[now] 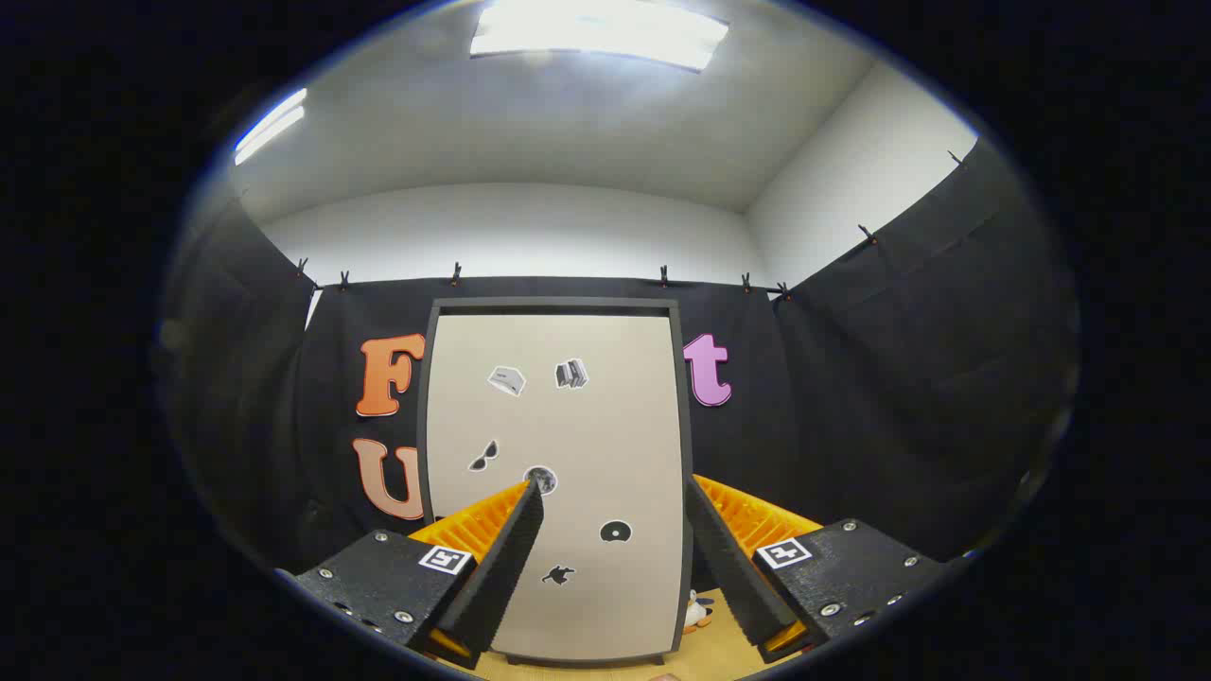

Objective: Open the shoe cabinet door, grab the shoes and put them into the shoe cabinet, then close the shoe cabinet door.

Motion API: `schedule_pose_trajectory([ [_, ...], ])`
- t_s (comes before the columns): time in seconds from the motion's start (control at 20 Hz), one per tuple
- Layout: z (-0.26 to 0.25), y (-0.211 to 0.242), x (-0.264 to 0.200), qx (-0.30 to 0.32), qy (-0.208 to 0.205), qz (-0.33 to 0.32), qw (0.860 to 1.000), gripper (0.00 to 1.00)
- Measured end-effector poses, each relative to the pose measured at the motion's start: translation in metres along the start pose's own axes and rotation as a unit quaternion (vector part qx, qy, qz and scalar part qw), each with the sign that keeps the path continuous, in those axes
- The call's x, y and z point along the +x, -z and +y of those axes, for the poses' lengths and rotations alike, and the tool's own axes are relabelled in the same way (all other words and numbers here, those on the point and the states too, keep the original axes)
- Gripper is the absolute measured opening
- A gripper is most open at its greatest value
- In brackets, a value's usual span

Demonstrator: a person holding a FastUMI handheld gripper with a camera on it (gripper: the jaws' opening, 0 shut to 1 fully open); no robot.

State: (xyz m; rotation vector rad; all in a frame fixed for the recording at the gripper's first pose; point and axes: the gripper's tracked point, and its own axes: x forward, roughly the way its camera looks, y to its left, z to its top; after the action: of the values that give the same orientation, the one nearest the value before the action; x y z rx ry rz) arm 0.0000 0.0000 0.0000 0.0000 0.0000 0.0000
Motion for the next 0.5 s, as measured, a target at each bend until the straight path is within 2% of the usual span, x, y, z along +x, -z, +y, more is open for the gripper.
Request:
schedule_pose_trajectory([
  [0.5,-0.016,0.001,0.000,-0.028,0.031,-0.007,0.999,0.94],
])
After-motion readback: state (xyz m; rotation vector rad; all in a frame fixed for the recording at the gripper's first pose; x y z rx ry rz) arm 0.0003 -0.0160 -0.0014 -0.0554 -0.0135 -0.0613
